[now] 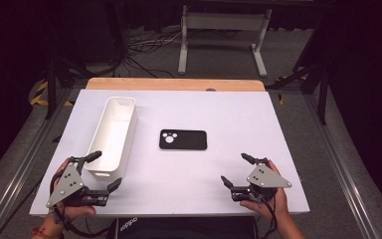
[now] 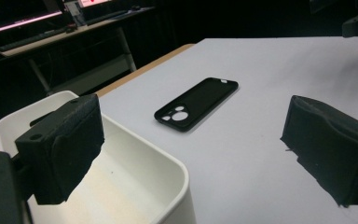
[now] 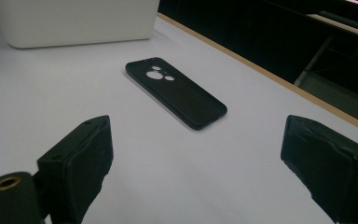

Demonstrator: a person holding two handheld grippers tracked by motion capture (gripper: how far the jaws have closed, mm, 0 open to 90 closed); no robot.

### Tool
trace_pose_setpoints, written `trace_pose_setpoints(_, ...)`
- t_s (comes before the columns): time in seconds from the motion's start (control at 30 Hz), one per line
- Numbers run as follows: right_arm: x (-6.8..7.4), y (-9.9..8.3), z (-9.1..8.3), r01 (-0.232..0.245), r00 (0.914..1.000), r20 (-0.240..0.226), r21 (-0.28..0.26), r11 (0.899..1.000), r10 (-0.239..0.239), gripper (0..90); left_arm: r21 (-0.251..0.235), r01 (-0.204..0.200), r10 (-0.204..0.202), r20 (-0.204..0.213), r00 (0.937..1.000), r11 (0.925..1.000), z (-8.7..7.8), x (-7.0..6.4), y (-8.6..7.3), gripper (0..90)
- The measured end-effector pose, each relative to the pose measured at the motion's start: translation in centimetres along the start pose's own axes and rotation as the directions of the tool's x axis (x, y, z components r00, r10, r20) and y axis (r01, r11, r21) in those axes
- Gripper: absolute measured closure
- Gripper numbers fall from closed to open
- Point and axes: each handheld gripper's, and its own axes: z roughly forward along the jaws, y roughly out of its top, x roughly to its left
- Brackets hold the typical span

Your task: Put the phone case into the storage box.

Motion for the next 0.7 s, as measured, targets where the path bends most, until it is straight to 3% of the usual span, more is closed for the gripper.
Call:
trace_pose_setpoints(0.53, -0.8, 0.4, 1.2, -0.020, 0.9967, -0.077, 0.066, 0.998, 0.025, 16.1, 0.016, -0.008, 0.007, 0.064, 0.9979, 0.9998, 1.2, -0.4, 0.2, 8.0)
trace_pose_setpoints(0.7, -1.1, 1.6, 2.1, 0.003, 0.9954, -0.096, 0.094, 0.996, 0.006, 16.9, 0.018, -0.014, 0.012, 0.073, 0.9973, 0.9997, 1.0, -0.4, 0.4, 7.6)
